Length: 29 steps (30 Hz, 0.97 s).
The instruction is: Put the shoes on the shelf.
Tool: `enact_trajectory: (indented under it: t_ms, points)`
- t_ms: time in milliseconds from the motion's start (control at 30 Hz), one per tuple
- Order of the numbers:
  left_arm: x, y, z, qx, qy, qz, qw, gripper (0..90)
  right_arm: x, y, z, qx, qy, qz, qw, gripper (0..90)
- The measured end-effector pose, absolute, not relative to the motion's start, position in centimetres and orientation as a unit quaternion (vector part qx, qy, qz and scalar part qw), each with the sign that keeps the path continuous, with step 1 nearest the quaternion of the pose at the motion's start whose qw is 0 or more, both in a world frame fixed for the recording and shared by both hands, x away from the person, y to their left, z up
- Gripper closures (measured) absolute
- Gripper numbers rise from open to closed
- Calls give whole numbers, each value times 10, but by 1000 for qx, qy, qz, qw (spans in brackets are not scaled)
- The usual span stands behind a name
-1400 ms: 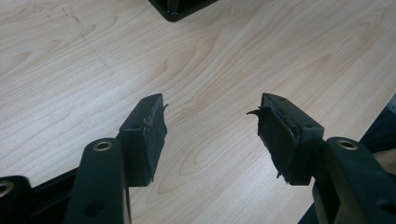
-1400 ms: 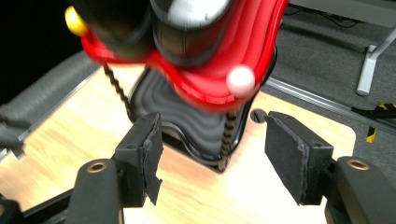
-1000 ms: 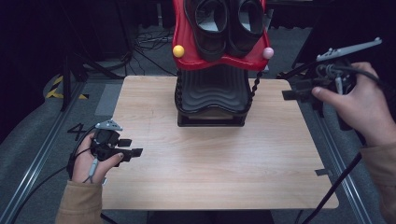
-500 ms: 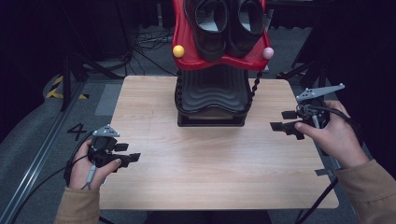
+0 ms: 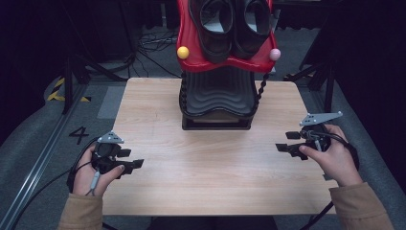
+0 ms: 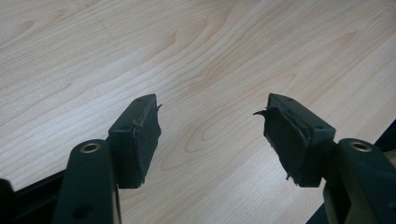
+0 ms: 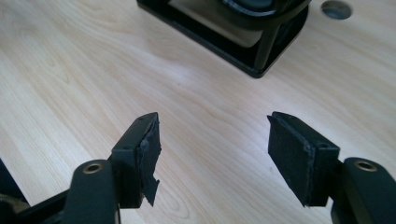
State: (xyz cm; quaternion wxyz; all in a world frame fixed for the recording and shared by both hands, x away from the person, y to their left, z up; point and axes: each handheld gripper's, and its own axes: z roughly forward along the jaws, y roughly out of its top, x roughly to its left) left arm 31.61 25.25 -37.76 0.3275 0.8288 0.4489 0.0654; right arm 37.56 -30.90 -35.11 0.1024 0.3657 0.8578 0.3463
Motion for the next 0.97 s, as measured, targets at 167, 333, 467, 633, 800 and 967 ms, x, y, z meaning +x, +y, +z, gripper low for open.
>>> enact_trajectory:
  t_ms: [167,333,467,633,800,967]
  points:
    - [318,252,-381,831,442,73,331,334,375,-313,-372,355,859,356,98,344]
    - [318,252,-385,830,443,73,331,322,376,-312,-390,355,858,358,94,340]
    - [320,252,-388,831,441,76,330,315,377,-312,-404,357,860,352,91,340]
    - [322,253,-393,833,440,75,327,308,378,-314,-418,362,865,336,87,335]
    - [327,254,-403,834,445,74,318,298,381,-318,-435,377,868,309,89,335]
    - [332,255,-413,834,448,71,315,273,384,-324,-447,395,864,298,94,333]
